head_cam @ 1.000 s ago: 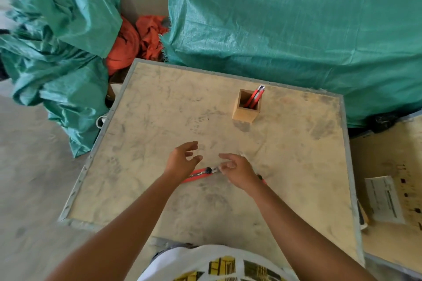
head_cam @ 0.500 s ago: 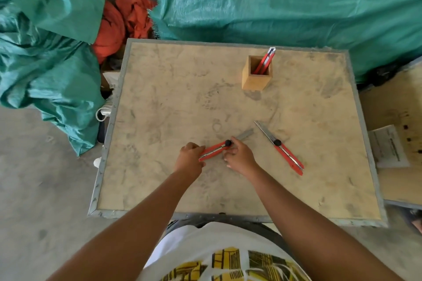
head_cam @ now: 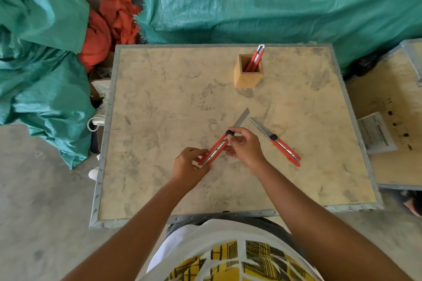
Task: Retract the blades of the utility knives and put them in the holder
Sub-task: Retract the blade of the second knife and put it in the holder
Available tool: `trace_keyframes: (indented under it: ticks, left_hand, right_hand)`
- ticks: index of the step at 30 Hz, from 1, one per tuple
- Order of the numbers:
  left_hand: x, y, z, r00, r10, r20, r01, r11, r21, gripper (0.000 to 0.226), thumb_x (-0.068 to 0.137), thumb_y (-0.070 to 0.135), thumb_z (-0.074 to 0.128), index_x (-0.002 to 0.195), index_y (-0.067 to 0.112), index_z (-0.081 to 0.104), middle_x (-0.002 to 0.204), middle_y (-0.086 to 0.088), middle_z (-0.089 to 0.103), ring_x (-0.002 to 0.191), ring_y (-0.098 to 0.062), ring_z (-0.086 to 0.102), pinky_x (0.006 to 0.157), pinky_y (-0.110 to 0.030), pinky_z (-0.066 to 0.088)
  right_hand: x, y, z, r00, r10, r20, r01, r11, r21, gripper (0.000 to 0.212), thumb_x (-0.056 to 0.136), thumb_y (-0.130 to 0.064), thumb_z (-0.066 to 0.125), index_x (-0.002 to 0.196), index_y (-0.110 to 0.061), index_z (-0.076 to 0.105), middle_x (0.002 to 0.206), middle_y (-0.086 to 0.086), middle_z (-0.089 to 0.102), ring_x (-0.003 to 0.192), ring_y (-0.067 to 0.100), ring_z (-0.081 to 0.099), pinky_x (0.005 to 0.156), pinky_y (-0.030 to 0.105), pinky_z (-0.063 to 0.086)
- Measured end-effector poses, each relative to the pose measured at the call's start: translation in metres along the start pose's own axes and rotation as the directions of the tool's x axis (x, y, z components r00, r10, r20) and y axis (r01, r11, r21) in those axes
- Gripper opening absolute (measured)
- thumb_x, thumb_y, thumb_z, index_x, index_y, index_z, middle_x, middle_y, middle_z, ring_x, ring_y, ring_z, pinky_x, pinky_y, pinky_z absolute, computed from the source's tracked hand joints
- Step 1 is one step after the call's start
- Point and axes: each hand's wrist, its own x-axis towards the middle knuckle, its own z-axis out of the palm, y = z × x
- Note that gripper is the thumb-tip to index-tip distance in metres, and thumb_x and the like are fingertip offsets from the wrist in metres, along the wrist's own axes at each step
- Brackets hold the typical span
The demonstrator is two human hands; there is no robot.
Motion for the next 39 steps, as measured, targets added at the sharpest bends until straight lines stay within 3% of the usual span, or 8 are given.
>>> trace_keyframes:
  ticks: [5, 8, 14, 20, 22, 28, 34, 39]
  left_hand:
    - [-0.011, 0.026, -0.019, 0.994, 0.048, 0.099, -0.038, 0.994, -0.103, 0.048, 0.079, 0.021, 0.08, 0.124, 0.03, 0.065, 0.105, 0.013, 0.066, 0.087, -0.001, 0.064, 0.068, -0.01, 0.051]
    - [-0.018, 0.043, -0.021, 0.99, 0.039, 0.134, -0.016, 0.985, -0.17, 0.051, 0.079, 0.017, 0.079, 0.126, 0.031, 0.064, 0.107, 0.012, 0.071, 0.088, -0.003, 0.068, 0.078, -0.016, 0.055]
    - [-0.028, 0.092, -0.003, 0.998, 0.053, 0.022, -0.042, 0.937, -0.347, 0.05, 0.075, 0.006, 0.081, 0.12, 0.025, 0.068, 0.099, 0.003, 0.074, 0.082, -0.004, 0.069, 0.08, -0.02, 0.055]
    - [-0.033, 0.139, 0.023, 0.994, 0.02, -0.11, -0.078, 0.831, -0.55, 0.049, 0.074, -0.006, 0.079, 0.108, 0.028, 0.072, 0.096, -0.004, 0.076, 0.08, -0.028, 0.071, 0.076, -0.03, 0.061]
    - [-0.032, 0.154, 0.034, 0.99, 0.01, -0.14, -0.09, 0.809, -0.58, 0.049, 0.073, -0.009, 0.079, 0.108, 0.024, 0.072, 0.096, -0.008, 0.076, 0.079, -0.028, 0.07, 0.076, -0.032, 0.062]
    - [-0.032, 0.182, 0.06, 0.981, 0.009, -0.194, -0.123, 0.801, -0.586, 0.046, 0.072, -0.009, 0.079, 0.111, 0.015, 0.074, 0.095, -0.011, 0.077, 0.081, -0.03, 0.07, 0.078, -0.033, 0.061]
    - [-0.034, 0.202, 0.071, 0.976, 0.023, -0.219, -0.151, 0.793, -0.59, 0.047, 0.072, -0.006, 0.079, 0.116, 0.009, 0.071, 0.097, -0.01, 0.077, 0.079, -0.016, 0.07, 0.076, -0.021, 0.057]
    - [-0.034, 0.208, 0.072, 0.971, 0.025, -0.236, -0.172, 0.76, -0.627, 0.047, 0.072, -0.006, 0.08, 0.116, 0.008, 0.071, 0.098, -0.008, 0.078, 0.088, -0.03, 0.072, 0.08, -0.03, 0.06]
  right_hand:
    - [-0.017, -0.033, -0.028, 0.992, -0.108, 0.066, 0.11, 0.994, -0.017, 0.023, 0.098, -0.015, 0.067, 0.118, -0.024, 0.071, 0.103, 0.005, 0.075, 0.083, 0.024, 0.081, 0.07, 0.032, 0.065]
    - [-0.024, -0.046, -0.045, 0.982, -0.159, 0.106, 0.158, 0.987, 0.024, 0.027, 0.097, -0.013, 0.068, 0.122, -0.023, 0.072, 0.103, 0.01, 0.077, 0.082, 0.025, 0.081, 0.068, 0.031, 0.064]
    - [-0.03, -0.071, -0.077, 0.939, -0.322, 0.123, 0.323, 0.946, 0.012, 0.033, 0.097, -0.013, 0.068, 0.129, -0.019, 0.07, 0.099, 0.001, 0.077, 0.085, 0.016, 0.079, 0.073, 0.031, 0.066]
    - [-0.032, -0.091, -0.119, 0.877, -0.369, 0.309, 0.398, 0.917, -0.036, 0.029, 0.097, -0.011, 0.067, 0.126, -0.013, 0.072, 0.116, 0.005, 0.077, 0.098, 0.015, 0.078, 0.077, 0.039, 0.067]
    - [-0.033, -0.097, -0.136, 0.841, -0.394, 0.37, 0.453, 0.887, -0.085, 0.029, 0.096, -0.011, 0.068, 0.124, -0.015, 0.073, 0.118, 0.0, 0.077, 0.101, 0.01, 0.076, 0.077, 0.039, 0.067]
    - [-0.034, -0.11, -0.176, 0.719, -0.479, 0.503, 0.637, 0.744, -0.202, 0.025, 0.093, -0.011, 0.072, 0.118, -0.015, 0.077, 0.108, -0.017, 0.073, 0.099, -0.01, 0.068, 0.083, 0.009, 0.052]
    - [-0.038, -0.112, -0.196, 0.696, -0.428, 0.577, 0.653, 0.711, -0.26, 0.023, 0.087, -0.021, 0.079, 0.109, -0.029, 0.081, 0.117, -0.016, 0.066, 0.117, 0.003, 0.062, 0.097, 0.027, 0.055]
    - [-0.04, -0.117, -0.197, 0.651, -0.494, 0.577, 0.716, 0.652, -0.25, 0.025, 0.09, -0.02, 0.077, 0.112, -0.03, 0.079, 0.112, -0.014, 0.069, 0.098, 0.007, 0.067, 0.088, 0.026, 0.058]
